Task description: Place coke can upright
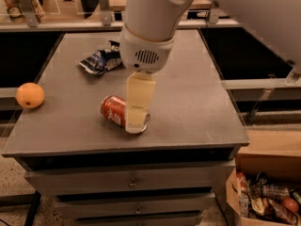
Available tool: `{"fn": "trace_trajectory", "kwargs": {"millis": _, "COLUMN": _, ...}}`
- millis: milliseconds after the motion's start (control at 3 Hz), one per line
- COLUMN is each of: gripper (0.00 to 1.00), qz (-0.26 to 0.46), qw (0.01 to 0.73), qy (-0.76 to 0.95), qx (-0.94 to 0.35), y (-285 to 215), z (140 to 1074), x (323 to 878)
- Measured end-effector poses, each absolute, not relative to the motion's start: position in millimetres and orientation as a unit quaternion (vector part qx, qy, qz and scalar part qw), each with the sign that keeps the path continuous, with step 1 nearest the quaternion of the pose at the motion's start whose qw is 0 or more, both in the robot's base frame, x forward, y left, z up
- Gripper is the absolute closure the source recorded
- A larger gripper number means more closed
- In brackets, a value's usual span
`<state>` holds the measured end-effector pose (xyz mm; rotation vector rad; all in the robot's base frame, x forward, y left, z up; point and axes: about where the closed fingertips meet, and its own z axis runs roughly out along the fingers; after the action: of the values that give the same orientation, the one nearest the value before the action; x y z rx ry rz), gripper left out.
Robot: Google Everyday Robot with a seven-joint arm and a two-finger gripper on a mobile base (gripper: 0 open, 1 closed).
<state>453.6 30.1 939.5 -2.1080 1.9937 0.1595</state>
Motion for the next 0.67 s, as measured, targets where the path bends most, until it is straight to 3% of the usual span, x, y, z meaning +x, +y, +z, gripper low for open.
{"fn": "trace_trajectory", "kwargs": {"millis": 667, "gripper": 0.0, "qz": 0.054, "qw": 0.087, "qy": 0.73, "qx": -0.676, "y": 59.3, "z": 904.1, "x": 460.0}}
